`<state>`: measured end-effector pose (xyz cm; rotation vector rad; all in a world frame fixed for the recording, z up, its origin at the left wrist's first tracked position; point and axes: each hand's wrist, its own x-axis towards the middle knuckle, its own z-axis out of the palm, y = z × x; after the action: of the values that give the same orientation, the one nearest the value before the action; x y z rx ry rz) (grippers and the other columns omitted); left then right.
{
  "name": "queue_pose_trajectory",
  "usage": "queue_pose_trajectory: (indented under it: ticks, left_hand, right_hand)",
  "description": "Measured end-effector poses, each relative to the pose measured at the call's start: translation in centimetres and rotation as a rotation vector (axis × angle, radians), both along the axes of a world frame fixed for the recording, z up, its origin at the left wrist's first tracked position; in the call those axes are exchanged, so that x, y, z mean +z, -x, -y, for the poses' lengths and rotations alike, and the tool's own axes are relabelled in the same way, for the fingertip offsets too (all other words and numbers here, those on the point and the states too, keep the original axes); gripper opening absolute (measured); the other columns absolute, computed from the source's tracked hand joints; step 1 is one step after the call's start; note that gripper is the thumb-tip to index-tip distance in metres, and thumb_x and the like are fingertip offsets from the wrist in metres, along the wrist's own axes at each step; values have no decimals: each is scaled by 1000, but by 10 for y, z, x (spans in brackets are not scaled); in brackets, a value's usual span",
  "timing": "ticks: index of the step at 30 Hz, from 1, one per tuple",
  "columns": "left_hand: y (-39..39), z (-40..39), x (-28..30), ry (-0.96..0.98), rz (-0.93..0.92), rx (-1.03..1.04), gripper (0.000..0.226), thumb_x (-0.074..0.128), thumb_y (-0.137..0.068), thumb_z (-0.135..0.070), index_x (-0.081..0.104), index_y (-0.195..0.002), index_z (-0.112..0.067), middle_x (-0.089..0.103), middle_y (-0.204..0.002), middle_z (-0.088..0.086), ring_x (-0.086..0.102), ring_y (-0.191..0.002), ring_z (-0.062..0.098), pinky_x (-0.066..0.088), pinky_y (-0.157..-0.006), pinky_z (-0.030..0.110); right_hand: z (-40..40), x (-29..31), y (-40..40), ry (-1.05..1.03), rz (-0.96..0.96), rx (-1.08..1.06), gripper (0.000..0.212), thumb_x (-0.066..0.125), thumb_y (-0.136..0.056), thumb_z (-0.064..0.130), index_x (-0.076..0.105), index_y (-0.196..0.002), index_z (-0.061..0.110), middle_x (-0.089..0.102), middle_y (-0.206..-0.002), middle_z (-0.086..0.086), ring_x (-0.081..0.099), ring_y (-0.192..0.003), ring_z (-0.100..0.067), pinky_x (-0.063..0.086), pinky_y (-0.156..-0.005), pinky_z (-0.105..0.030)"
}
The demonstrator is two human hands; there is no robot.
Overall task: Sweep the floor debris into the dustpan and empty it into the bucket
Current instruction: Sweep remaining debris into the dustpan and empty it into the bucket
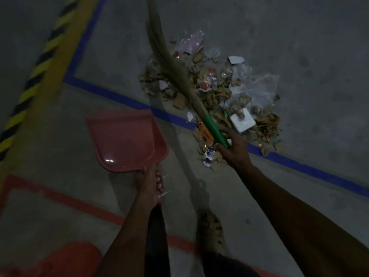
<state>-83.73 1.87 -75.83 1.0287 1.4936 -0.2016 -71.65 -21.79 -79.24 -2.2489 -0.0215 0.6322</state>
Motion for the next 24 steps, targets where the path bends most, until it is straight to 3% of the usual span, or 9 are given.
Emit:
queue_pose_trajectory:
  ticks: [3,7,13,17,21,24]
  left_hand:
    - [-29,-37,-3,10,26,-9,27,61,-88,-17,50,-63,-14,40,-47,-1,30,-30,10,25,-38,13]
    - [-54,-86,-4,51,32,-13,28,59,-91,-14,48,-65,-13,38,-41,-4,29,-27,8,24,-34,13]
    - [-70,-172,-25,24,-81,-62,27,60,-89,-22,47,-66,-16,39,-44,-5,30,-28,8,26,-37,13]
    - [-74,-206,-30,-25,-87,-99,33,62,-90,-27,49,-62,-15,42,-40,-6,34,-28,8,27,-41,14]
    - [-74,-222,-31,-20,-90,-111,36,58,-93,-21,49,-59,-13,42,-37,-6,35,-25,8,27,-39,13]
    - [-69,-217,-31,-12,-89,-132,36,58,-93,-23,50,-59,-14,42,-38,-6,34,-26,8,26,-40,15]
  right_hand:
    - [-59,-10,-35,4,-13,42,64,60,-80,37,56,-137,9,60,-130,-15,57,-116,-24,37,-85,-24]
    - [-142,-26,-72,75,-21,149,53,64,-89,31,56,-138,12,64,-126,-16,62,-109,-34,48,-86,-37]
    - [-253,-61,-107,192,-67,249,41,55,-95,19,52,-134,5,50,-129,-23,54,-111,-39,41,-83,-37]
    - [-276,-79,-102,298,-94,281,38,50,-97,16,46,-132,3,43,-129,-21,57,-99,-42,38,-68,-38]
    - [-269,-78,-78,263,-142,206,53,49,-97,11,34,-148,13,41,-136,-20,54,-102,-42,37,-67,-37]
    - [-244,-76,-47,302,-172,151,53,48,-98,13,35,-149,17,42,-135,-19,56,-100,-40,42,-67,-37]
